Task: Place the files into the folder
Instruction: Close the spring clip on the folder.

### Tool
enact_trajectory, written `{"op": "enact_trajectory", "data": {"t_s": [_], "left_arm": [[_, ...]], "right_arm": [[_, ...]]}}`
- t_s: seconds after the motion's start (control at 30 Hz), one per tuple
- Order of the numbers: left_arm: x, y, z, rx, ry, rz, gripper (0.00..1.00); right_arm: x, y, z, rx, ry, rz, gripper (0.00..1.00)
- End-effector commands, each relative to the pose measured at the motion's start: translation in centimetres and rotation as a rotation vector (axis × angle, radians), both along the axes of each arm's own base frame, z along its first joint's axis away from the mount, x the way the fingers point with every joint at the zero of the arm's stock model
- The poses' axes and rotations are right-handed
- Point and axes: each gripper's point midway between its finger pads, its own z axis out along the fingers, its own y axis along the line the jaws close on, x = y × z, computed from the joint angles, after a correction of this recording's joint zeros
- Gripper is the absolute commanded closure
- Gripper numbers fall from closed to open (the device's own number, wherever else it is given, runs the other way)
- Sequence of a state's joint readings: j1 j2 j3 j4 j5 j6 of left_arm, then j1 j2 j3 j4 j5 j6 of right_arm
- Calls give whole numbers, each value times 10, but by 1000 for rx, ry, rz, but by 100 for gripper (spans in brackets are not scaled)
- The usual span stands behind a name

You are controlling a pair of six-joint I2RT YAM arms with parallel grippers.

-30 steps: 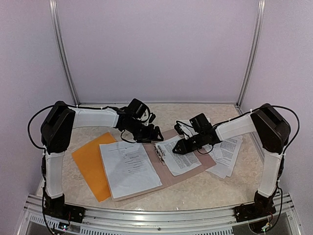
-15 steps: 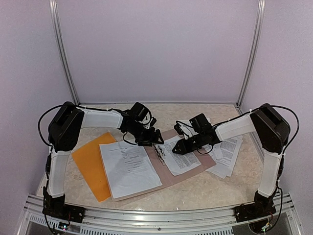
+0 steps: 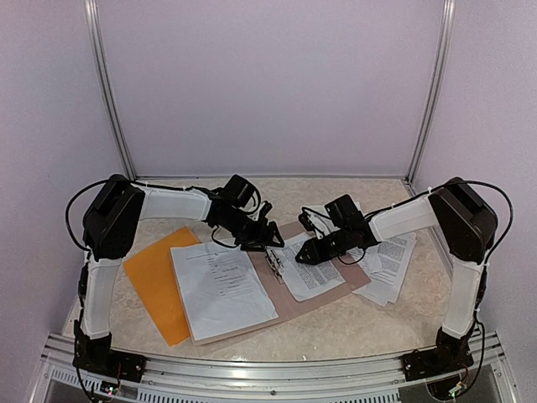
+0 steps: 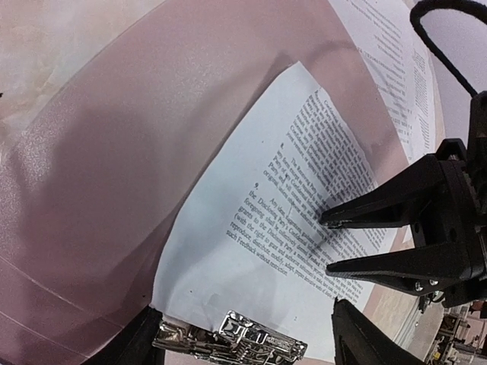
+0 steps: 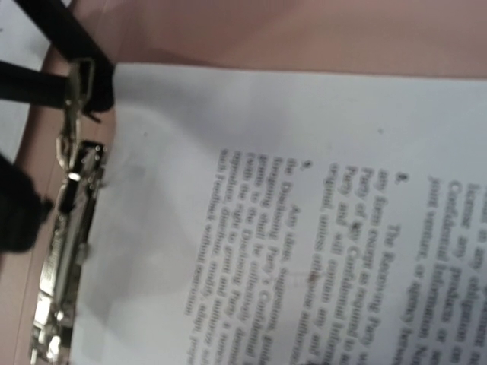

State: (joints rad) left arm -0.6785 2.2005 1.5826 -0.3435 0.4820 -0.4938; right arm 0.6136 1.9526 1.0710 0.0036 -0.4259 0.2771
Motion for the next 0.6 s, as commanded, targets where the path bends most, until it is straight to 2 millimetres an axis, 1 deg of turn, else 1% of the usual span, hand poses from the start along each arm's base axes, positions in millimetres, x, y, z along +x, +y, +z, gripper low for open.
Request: {"op": "enact_trajectory", "data": {"t_s": [0.0, 0.13, 0.37, 0.57], "left_arm": [[-1, -5, 8, -51, -6, -29, 29], [-5, -7, 17, -79, -17, -43, 31], [-19, -11, 36, -102, -55, -87, 32], [-29, -16, 44, -106, -76, -115, 32]], "right_arm": [[-7, 0, -16, -35, 32, 13, 69], [-7, 0, -16, -37, 34, 13, 69], [-7, 1, -15, -36, 34, 12, 69], [-6, 1, -13, -33, 32, 10, 69]]}}
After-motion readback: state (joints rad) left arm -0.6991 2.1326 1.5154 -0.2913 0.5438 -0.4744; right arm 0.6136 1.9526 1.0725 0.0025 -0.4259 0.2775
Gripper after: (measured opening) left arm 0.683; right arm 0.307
